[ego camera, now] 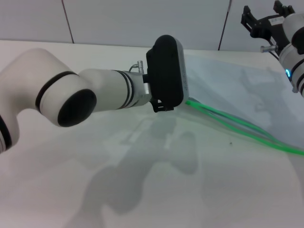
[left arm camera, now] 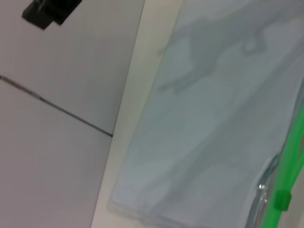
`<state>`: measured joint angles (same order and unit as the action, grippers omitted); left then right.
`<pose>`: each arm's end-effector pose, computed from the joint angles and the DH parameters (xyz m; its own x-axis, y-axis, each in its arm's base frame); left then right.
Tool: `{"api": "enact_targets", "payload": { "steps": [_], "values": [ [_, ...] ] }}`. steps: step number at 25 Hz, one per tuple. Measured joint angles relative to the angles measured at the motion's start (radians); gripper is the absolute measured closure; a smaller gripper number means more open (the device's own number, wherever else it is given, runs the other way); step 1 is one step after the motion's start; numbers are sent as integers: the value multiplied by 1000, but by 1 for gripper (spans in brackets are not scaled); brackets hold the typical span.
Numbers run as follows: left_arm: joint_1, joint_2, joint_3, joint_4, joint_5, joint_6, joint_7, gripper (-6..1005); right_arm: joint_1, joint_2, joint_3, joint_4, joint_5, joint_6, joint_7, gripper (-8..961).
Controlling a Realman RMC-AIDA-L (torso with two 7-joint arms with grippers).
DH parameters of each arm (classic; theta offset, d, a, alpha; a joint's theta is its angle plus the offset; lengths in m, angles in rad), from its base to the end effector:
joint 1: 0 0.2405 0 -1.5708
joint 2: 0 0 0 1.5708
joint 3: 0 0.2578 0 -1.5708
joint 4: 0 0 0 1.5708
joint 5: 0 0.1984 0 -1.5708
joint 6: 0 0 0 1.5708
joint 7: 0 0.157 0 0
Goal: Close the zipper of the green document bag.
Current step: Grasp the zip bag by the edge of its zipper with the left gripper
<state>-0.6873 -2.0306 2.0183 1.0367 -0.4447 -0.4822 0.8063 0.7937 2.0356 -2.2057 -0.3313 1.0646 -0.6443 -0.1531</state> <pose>-0.1505 0.4058 -0.1002 0.9314 -0.1463 -0.3334 -0.3274 -0.7370 -0.5913 0.2173 0.4613 -0.0251 0.7865 -0.0614 -0.6145 -0.6121 -0.2094 -0.7625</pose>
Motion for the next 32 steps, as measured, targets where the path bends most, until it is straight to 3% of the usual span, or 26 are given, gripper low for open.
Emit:
{"api": "enact_targets", "payload": {
  "steps": [17,32],
  "values": [
    [-40,-2,70,-102,-4,115,1,300,8,0,0,-2,0,0,1,138],
    [-34,-1,172,-101,-1,218,10,301,7,0,0,0,0,2,1,137]
  ]
}}
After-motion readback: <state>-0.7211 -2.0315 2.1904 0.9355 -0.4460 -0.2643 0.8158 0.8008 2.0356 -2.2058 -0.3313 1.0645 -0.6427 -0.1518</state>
